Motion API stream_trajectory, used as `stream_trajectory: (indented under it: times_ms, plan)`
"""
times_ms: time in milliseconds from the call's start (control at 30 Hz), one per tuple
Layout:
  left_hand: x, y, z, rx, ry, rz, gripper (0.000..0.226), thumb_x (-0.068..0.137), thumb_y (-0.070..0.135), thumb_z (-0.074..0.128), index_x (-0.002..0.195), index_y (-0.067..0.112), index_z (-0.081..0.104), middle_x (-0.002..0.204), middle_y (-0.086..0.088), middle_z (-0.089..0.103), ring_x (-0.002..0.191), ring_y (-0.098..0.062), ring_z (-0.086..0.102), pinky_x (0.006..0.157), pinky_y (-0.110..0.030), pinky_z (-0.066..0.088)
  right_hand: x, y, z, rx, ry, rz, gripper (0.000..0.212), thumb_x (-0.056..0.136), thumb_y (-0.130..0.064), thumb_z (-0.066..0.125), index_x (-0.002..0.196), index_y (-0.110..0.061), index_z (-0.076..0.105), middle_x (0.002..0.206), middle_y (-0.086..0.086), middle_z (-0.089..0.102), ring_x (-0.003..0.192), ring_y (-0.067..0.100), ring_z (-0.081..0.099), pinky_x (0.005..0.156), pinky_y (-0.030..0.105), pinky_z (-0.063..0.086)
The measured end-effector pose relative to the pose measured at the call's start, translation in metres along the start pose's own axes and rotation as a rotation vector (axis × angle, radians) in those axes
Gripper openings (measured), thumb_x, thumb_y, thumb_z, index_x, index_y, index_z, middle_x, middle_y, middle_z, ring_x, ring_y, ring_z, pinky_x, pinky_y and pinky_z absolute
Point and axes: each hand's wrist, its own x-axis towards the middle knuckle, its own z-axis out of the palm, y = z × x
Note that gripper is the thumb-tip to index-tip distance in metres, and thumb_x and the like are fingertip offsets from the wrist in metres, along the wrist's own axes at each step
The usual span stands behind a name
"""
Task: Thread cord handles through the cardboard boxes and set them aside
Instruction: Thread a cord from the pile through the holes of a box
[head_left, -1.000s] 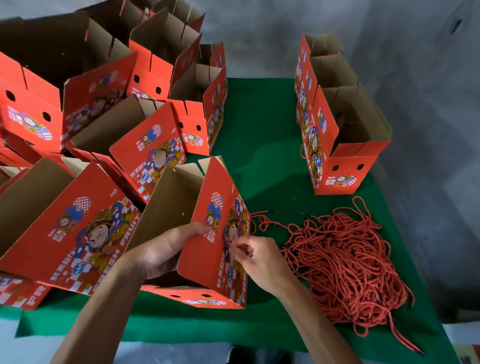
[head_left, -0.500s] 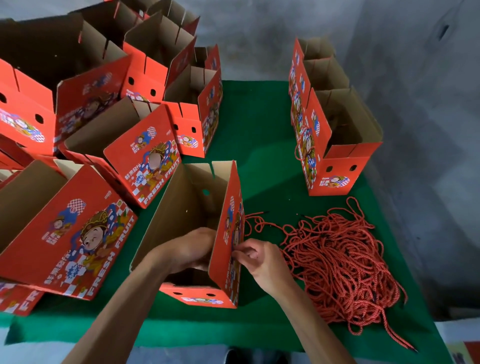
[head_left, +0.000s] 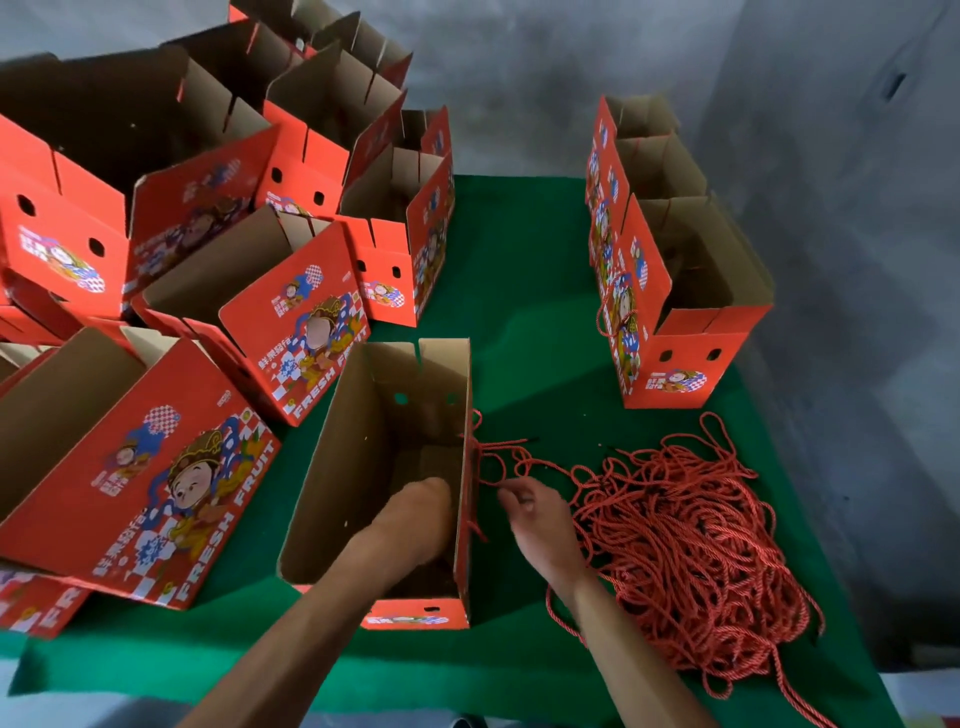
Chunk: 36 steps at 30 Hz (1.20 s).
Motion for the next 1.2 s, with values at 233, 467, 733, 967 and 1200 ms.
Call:
stream_trajectory:
  times_ms: [233,467,733,967,1200]
  plan:
    - [0.002,-0.018,-0.030,0.046,0.300,0.048,0.030,0.099,0.015,0.060,0.128,0.021,0.060,0.128,-0.003,0.061,0.113,-0.022,0.065,0.091,-0.033,0.054,0.081,0.015,-0.008,-0.682,0.064,0.042,0.020,0.105,-0.021,0.050,0.120,-0.015,0.062,0.124,0.008,0.055,0.095,0.024,0.063,0.077,0.035,0.052]
    - [0.001,-0.057,-0.079,0.291,0.583,0.336,0.052,0.086,-0.006,0.059,0.121,0.030,0.071,0.149,0.006,0.051,0.146,-0.018,0.037,0.122,-0.029,0.022,0.118,0.009,0.000,-0.942,-0.081,0.036,0.026,0.105,-0.028,0.050,0.121,-0.014,0.066,0.119,0.008,0.066,0.108,0.027,0.066,0.090,0.040,0.056]
    - [-0.004,-0.088,-0.119,0.333,0.411,0.361,0.054,0.086,-0.006,0.059,0.105,0.041,0.076,0.168,0.013,0.019,0.152,-0.001,-0.007,0.121,-0.031,-0.003,0.121,-0.002,-0.021,-0.387,0.147,-0.008,0.037,0.105,-0.024,0.055,0.081,-0.002,0.071,0.073,0.012,0.067,0.060,0.020,0.056,0.051,0.028,0.039]
    - [-0.003,-0.078,-0.132,0.349,0.363,0.379,0.021,0.095,0.025,0.070,0.107,0.042,0.076,0.166,0.015,0.025,0.156,-0.008,0.002,0.121,-0.029,-0.002,0.116,-0.056,-0.061,0.347,0.401,0.067,0.015,0.103,-0.020,0.058,0.103,-0.012,0.070,0.074,-0.002,0.059,0.059,0.009,0.052,0.053,0.021,0.047]
    - [0.007,-0.047,-0.117,0.447,0.473,0.357,0.017,0.097,0.041,0.065,0.110,0.046,0.073,0.155,0.018,0.045,0.153,-0.004,0.019,0.129,-0.040,0.004,0.088,-0.092,-0.089,0.436,0.387,0.035,0.027,0.103,-0.029,0.058,0.079,-0.017,0.060,0.056,-0.003,0.037,0.043,0.009,0.035,0.042,0.023,0.029]
